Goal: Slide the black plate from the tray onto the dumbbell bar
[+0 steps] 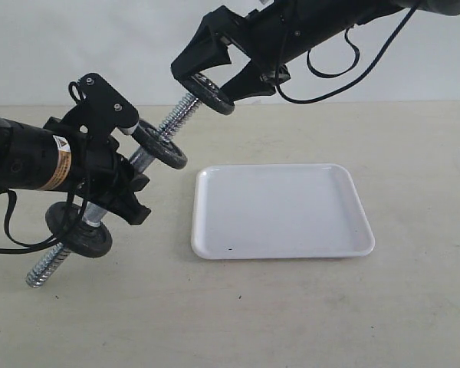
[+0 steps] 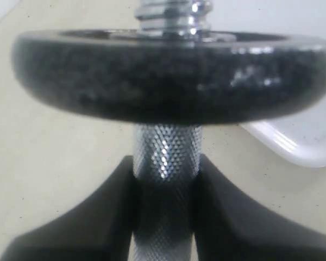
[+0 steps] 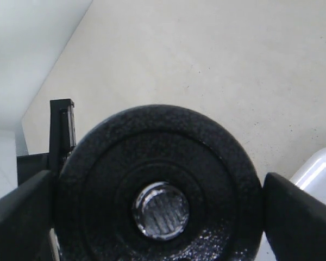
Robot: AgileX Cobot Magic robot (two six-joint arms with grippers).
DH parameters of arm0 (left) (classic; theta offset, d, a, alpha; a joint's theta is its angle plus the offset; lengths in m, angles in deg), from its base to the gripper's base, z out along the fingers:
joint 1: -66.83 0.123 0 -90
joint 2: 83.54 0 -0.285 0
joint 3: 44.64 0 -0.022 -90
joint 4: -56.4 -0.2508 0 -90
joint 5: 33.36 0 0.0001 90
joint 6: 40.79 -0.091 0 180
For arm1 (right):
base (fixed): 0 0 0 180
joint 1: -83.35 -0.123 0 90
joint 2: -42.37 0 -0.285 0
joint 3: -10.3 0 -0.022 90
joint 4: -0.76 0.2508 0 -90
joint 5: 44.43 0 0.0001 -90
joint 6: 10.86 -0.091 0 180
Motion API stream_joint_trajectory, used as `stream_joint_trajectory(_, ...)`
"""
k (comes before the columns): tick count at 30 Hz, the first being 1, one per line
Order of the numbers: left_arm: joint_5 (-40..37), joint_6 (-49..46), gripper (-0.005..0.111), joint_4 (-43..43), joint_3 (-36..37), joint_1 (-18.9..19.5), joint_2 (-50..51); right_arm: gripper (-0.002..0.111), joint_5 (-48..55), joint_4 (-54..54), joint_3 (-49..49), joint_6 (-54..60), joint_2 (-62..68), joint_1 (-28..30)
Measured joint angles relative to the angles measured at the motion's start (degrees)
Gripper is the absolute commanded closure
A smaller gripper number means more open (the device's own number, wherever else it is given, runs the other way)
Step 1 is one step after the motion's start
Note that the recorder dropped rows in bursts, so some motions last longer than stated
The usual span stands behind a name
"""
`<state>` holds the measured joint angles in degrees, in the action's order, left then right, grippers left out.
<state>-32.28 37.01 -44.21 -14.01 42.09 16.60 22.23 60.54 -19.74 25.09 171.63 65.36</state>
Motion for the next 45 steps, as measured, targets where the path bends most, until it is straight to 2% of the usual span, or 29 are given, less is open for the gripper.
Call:
stream_joint_trajectory(2, 0.0, 0.0, 0.102, 0.0, 0.0, 0.0, 0.0, 0.027, 0.0, 0.0, 0.0, 0.0, 0.0, 0.0)
stream_joint_trajectory(8, 0.45, 0.0, 0.102, 0.0, 0.0, 0.0, 0.0, 0.003, 1.07, 0.0, 0.0, -0.11, 0.28, -0.61)
stream_joint_trajectory(15, 2.99, 0.02, 0.102, -0.5, -0.28, -0.35, -0.12, 0.003, 2.6, 0.65, 0.0, -0.11, 0.67, -1.55)
stream_joint_trajectory(35, 2.7, 0.14, 0.102, -0.91, -0.17, -0.47, 0.1, 0.005, 2.96, 1.84, 0.0, -0.22, 0.67, -1.55)
stream_joint_trajectory(37, 2.7, 0.14, 0.102, -0.91, -0.17, -0.47, 0.1, 0.013, 2.96, 1.84, 0.0, -0.22, 0.67, -1.55)
stream_joint_trajectory(39, 2.7, 0.34, 0.102, -0.91, -0.17, -0.47, 0.1, 0.028, 2.96, 1.84, 0.0, -0.11, 0.67, -1.55)
stream_joint_trajectory(45, 1.58, 1.39, 0.102, -0.91, -0.17, -0.47, -0.01, 0.096, 2.12, 1.25, 0.0, -0.11, 0.76, -0.96)
